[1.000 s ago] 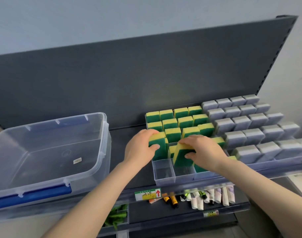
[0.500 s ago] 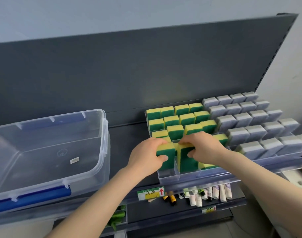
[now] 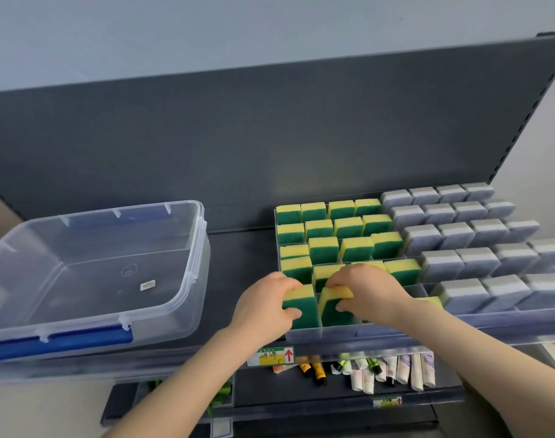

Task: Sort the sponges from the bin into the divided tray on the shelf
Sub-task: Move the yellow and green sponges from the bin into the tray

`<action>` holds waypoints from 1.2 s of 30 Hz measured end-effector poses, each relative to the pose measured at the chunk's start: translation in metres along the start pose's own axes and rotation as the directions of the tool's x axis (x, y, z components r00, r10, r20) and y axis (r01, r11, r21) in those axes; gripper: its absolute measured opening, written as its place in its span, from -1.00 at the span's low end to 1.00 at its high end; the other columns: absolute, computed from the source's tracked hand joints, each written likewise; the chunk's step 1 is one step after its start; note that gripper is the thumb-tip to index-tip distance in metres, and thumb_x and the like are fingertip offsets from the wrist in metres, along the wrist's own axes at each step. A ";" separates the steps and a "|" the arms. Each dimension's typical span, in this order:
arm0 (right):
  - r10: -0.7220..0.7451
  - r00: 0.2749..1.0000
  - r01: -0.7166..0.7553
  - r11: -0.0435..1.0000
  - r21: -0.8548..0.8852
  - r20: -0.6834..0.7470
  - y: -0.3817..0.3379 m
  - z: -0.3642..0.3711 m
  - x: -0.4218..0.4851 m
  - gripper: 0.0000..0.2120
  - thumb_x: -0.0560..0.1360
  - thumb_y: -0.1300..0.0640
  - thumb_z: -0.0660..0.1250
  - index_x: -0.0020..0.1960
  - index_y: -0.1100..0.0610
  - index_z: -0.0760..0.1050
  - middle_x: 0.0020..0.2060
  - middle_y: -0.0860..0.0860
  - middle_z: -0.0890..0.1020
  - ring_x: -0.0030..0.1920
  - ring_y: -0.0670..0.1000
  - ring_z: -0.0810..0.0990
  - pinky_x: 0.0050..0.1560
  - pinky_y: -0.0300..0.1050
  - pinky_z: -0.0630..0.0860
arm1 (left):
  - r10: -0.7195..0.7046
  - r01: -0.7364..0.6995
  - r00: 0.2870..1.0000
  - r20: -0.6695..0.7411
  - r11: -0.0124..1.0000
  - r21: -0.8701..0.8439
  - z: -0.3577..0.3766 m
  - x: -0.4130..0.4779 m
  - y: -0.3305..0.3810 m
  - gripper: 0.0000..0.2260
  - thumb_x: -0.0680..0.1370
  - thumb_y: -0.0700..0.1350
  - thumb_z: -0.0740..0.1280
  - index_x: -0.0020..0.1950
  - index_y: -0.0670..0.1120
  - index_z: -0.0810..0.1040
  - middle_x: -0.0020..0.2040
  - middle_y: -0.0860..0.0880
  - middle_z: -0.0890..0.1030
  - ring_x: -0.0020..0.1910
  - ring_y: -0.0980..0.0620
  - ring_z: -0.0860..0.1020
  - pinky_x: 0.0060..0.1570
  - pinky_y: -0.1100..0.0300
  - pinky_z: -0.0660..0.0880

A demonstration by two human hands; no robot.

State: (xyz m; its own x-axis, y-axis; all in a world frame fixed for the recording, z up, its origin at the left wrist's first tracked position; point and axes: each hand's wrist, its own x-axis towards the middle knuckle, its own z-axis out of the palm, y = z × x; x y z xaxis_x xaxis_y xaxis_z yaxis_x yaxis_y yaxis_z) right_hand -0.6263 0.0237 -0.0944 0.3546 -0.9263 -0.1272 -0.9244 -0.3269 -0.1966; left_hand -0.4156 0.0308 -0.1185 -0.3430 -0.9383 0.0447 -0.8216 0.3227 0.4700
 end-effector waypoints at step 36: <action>0.025 0.998 -0.024 0.999 0.021 -0.054 0.018 -0.012 0.052 -0.63 0.46 0.13 0.38 0.26 0.00 0.50 0.08 -0.01 0.61 0.05 0.04 0.56 0.04 -0.12 0.53 | -0.094 0.094 0.995 -0.032 0.995 0.011 -0.006 0.066 -0.021 -0.72 0.46 -0.03 0.44 0.16 0.04 0.60 0.06 0.08 0.60 -0.09 0.14 0.49 -0.07 0.26 0.43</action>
State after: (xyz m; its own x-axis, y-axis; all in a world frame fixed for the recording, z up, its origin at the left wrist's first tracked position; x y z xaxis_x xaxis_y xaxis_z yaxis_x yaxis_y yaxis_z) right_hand -0.6262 -0.0331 -0.0931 0.3236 -0.9429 -0.0792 -0.9293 -0.3009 -0.2143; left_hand -0.4178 -0.0385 -0.1200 -0.2498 -0.9679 0.0286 -0.8552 0.2344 0.4622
